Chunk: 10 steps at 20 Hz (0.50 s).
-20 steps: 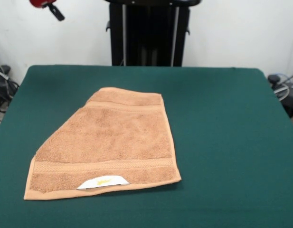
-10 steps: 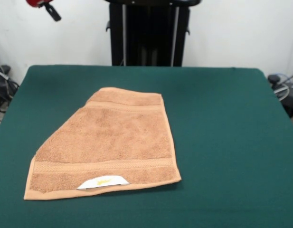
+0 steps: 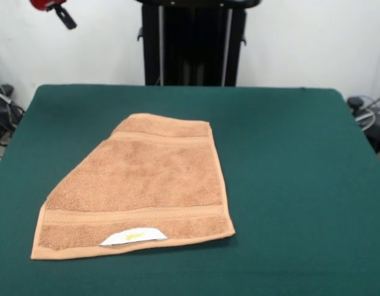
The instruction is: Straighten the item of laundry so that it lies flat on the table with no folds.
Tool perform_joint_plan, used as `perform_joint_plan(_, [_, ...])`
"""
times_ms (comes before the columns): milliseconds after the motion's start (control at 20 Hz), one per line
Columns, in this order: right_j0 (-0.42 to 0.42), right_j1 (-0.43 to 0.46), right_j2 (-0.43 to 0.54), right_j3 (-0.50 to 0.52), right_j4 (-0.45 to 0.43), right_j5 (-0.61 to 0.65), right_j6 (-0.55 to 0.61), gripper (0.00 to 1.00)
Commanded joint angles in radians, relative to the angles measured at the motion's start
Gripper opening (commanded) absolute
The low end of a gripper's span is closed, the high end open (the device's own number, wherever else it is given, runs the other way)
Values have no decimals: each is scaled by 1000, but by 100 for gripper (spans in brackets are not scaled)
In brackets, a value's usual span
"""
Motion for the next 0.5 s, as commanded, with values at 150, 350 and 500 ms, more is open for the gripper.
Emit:
perform_joint_plan(150, [48,-19,237,5,57,-23,-116,0])
perform_joint_plan(350, [57,-24,245,-1,59,-12,-99,0])
perform_joint_plan(500, [69,-29,248,-6,61,-5,-78,0])
